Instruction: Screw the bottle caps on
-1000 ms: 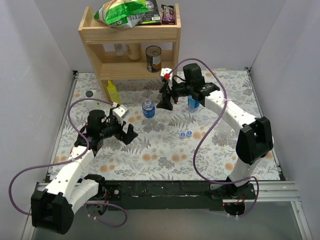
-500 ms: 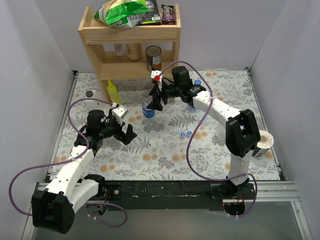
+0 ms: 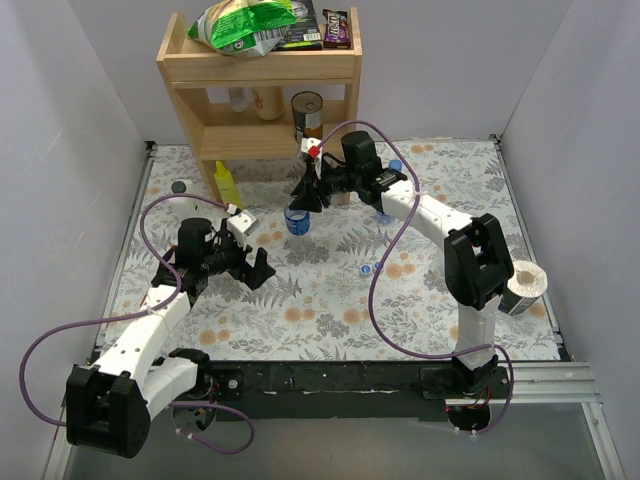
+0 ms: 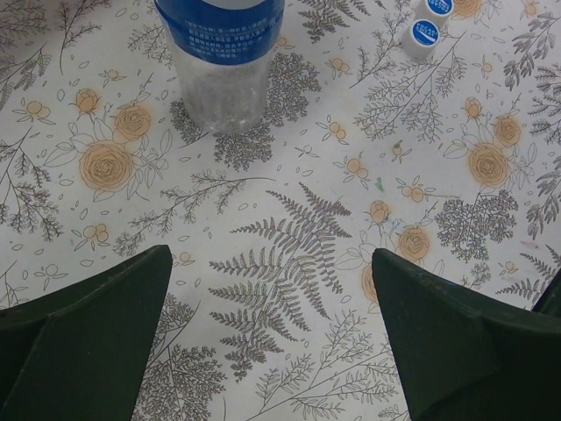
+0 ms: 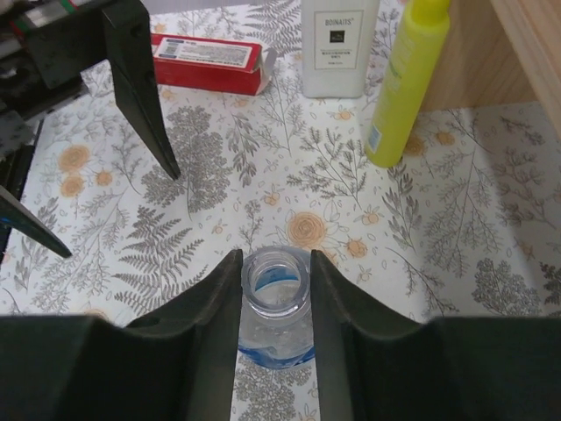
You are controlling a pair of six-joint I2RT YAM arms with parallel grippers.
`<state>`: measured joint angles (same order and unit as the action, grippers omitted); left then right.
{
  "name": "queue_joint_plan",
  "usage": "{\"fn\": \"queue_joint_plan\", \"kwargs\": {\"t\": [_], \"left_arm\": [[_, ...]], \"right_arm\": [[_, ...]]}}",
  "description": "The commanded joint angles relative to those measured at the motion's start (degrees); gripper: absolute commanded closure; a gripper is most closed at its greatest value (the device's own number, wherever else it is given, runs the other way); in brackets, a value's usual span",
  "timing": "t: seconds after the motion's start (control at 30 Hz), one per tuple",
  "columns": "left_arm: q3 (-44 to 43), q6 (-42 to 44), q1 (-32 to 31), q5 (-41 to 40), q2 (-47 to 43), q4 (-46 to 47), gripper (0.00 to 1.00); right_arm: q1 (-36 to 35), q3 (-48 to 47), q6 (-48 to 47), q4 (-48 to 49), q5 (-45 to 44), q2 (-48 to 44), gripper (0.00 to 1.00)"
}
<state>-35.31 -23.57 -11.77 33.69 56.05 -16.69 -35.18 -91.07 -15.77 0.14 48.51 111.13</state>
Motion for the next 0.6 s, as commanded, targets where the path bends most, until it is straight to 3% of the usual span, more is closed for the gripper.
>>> {"fn": "queue_joint_plan", "kwargs": {"t": [0.0,0.03,0.13,0.33,0.57], "left_arm": [[-2.31,0.02,0.34,1.55,1.34,1.92,0.02],[-2.39,-0.16,0.26,1.90,1.69,2.27,0.02],[-3.36,-1.30,0.26,3.30,3.09,3.94,0.02],[-5.38,-4.10,0.08,8.23,5.82,7.10,0.02],[-6.09,-5.69,-2.37,10.08,10.74,12.02,0.02]], "right_arm": [[-0.77,-3.06,1.62,3.47,2.73,0.84,0.67],[-0.94,-3.15,1.53,3.29,1.42,0.49,0.74],[-0.94,-2.98,3.02,3.81,1.49,-0.91,0.79],[-0.94,-2.01,8.47,7.23,4.83,-3.46,0.80],[-0.94,1.68,21.02,18.73,7.12,-5.66,0.80]]}}
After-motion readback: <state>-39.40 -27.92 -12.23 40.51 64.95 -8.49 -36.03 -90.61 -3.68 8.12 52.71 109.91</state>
